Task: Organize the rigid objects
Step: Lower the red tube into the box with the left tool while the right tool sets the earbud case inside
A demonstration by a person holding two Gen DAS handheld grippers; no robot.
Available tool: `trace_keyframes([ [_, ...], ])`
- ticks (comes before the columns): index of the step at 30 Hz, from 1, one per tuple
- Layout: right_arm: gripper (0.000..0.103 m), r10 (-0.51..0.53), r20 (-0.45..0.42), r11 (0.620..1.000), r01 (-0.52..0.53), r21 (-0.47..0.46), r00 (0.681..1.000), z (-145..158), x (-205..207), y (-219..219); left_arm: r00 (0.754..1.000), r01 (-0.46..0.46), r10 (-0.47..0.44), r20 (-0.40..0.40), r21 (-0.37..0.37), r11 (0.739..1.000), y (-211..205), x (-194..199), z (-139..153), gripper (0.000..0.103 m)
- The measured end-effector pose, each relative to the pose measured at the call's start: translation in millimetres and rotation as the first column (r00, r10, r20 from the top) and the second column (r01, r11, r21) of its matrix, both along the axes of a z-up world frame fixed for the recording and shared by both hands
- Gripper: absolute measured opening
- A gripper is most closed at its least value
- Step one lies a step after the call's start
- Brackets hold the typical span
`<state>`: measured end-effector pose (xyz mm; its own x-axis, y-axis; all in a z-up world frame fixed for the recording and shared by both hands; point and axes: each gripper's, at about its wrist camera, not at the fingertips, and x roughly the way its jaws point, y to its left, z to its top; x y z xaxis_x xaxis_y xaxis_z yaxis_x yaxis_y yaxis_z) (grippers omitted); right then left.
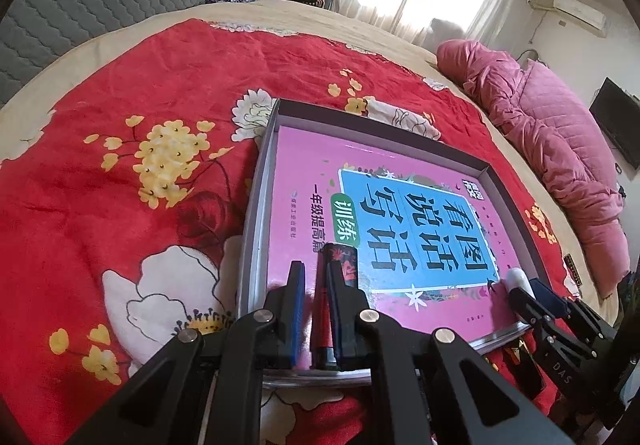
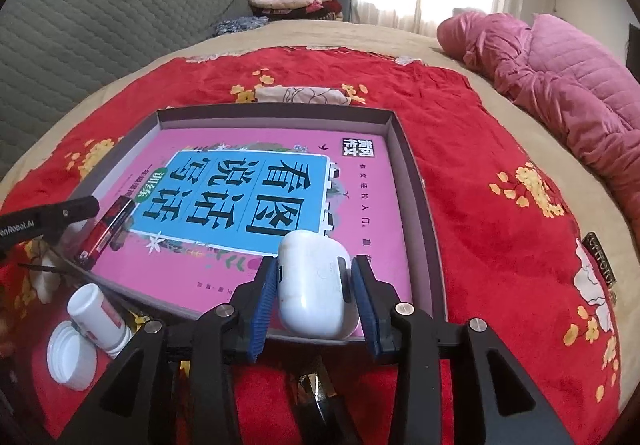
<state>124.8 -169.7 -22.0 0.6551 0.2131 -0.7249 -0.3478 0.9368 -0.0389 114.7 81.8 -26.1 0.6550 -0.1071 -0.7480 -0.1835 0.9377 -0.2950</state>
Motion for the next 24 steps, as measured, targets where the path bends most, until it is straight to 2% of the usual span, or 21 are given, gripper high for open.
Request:
trace_keyframes([
  [8, 0.044, -0.054, -0.016, 0.999, 0.054, -0.007, 0.998, -3.2, 7.5, -6.3, 1.0, 0.009, -0.009, 0.006, -0.001, 1.0, -0.3, -3.0, 2.8, 0.011],
  [12, 0.055, -0.085, -0.014, 0.996, 0.085, -0.013, 0.996, -3.6, 11.0, -11.8, 1.0, 0.015, -0.015, 0.006, 0.0, 1.0, -1.3, -3.9, 2.7, 0.011],
  [24, 0.055, -0.091, -0.013, 0.996, 0.09, -0.02, 0.996, -1.6, 7.8, -13.1, 0.999, 0.027, -0.027, 0.022, -0.004, 1.0, -2.4, -6.3, 5.7, 0.011],
])
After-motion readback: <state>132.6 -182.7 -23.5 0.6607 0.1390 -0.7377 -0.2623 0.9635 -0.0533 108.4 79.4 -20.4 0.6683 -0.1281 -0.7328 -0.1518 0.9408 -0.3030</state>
